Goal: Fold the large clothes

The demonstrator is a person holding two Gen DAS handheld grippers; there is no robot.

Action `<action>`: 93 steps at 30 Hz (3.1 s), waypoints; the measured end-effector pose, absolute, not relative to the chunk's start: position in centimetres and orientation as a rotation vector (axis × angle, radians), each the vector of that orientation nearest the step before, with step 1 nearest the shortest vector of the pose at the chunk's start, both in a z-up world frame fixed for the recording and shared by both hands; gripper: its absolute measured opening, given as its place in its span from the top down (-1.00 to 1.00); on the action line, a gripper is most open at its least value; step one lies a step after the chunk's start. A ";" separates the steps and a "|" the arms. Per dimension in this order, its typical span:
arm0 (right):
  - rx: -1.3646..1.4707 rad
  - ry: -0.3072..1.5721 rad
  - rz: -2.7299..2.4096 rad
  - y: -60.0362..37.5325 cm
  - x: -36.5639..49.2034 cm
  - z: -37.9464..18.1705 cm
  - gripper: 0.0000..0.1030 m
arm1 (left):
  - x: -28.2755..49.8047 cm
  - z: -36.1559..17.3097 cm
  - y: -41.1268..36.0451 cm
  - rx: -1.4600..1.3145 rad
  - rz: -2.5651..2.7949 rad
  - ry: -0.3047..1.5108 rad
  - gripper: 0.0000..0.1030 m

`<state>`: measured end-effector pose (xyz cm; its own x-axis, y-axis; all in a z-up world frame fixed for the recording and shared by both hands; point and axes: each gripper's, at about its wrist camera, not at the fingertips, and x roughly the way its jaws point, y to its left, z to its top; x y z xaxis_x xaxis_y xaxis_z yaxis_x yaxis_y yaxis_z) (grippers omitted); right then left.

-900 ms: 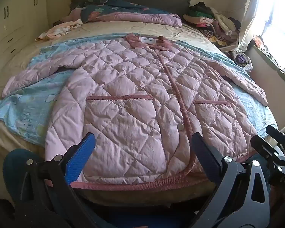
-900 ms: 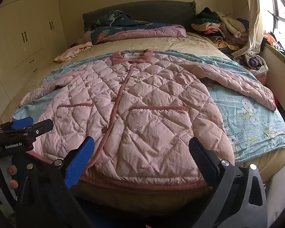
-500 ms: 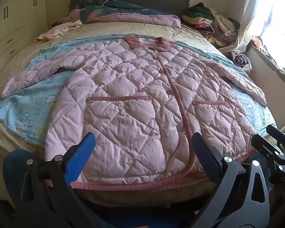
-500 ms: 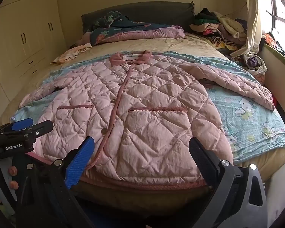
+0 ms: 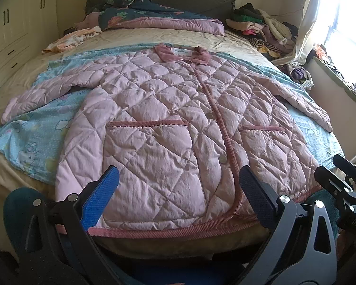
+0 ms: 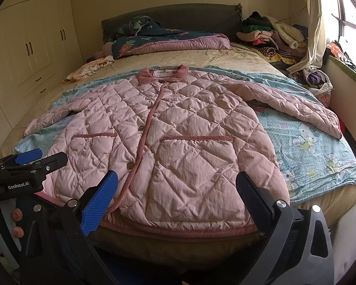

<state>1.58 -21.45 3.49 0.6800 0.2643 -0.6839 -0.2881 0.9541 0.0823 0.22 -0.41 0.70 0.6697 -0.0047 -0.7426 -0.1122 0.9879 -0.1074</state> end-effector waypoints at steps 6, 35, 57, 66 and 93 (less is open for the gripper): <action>-0.033 0.762 0.311 -21.4 1.6 3.5 -0.92 | 0.2 0.7 -0.4 -0.149 0.061 0.834 -0.84; -0.025 0.762 0.314 -21.4 1.7 3.6 -0.92 | 0.1 0.8 -1.3 -0.156 0.033 0.829 -0.84; -0.021 0.790 0.329 -20.6 4.6 3.8 -0.92 | 3.6 0.3 0.0 -0.179 0.005 0.848 -0.84; -0.013 0.768 0.353 -19.7 7.5 5.8 -0.92 | 5.9 1.3 1.1 -0.208 0.015 0.840 -0.84; 0.038 0.730 0.289 -20.0 17.0 9.2 -0.92 | 15.1 4.2 0.4 -0.195 -0.006 0.840 -0.84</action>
<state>17.03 -20.01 9.22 0.7070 0.2734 -0.6522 -0.2470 0.9596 0.1345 15.15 0.42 4.18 0.6685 -0.0823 -0.7392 -0.0713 0.9822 -0.1738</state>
